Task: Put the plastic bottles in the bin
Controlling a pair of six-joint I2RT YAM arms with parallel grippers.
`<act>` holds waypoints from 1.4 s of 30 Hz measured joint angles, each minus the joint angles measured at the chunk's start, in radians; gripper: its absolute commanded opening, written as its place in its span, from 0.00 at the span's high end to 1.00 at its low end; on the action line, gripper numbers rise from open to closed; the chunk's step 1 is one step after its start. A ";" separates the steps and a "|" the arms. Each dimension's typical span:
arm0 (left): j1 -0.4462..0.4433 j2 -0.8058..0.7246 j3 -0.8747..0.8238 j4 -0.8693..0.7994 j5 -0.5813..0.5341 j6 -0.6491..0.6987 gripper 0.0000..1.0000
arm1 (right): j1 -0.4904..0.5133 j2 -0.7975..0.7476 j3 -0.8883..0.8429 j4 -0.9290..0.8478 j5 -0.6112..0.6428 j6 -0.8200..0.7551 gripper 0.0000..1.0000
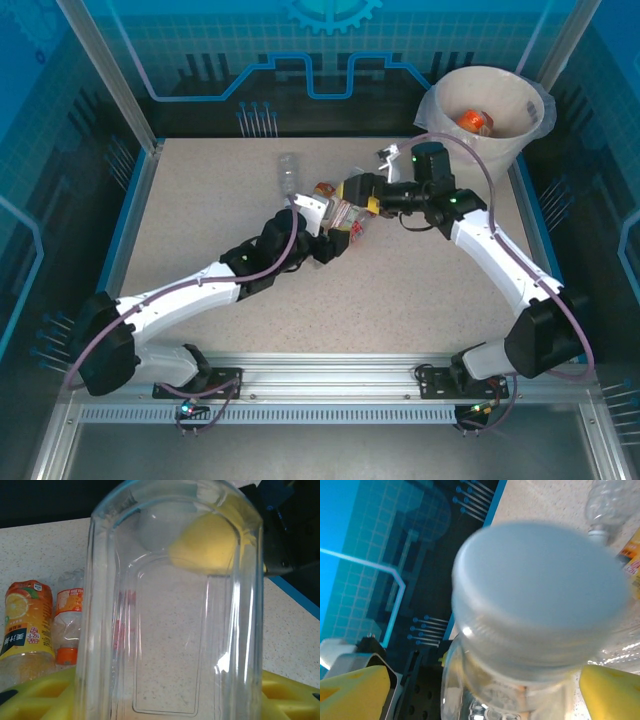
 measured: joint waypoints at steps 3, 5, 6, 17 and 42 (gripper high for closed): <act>0.001 0.017 0.004 0.000 -0.012 -0.005 0.60 | 0.016 0.015 0.000 -0.007 0.014 -0.005 0.11; 0.002 0.021 0.005 -0.001 -0.016 -0.006 0.60 | 0.019 0.024 0.000 -0.016 0.028 -0.014 0.22; 0.002 0.023 0.005 -0.001 -0.017 -0.007 0.60 | 0.019 0.029 0.000 -0.020 0.036 -0.015 0.26; 0.004 0.026 0.005 -0.001 -0.016 -0.014 0.60 | 0.041 0.063 0.002 -0.047 0.055 -0.029 0.42; 0.004 -0.016 0.020 -0.010 0.011 -0.037 0.01 | -0.035 0.000 0.007 -0.048 0.142 -0.040 0.76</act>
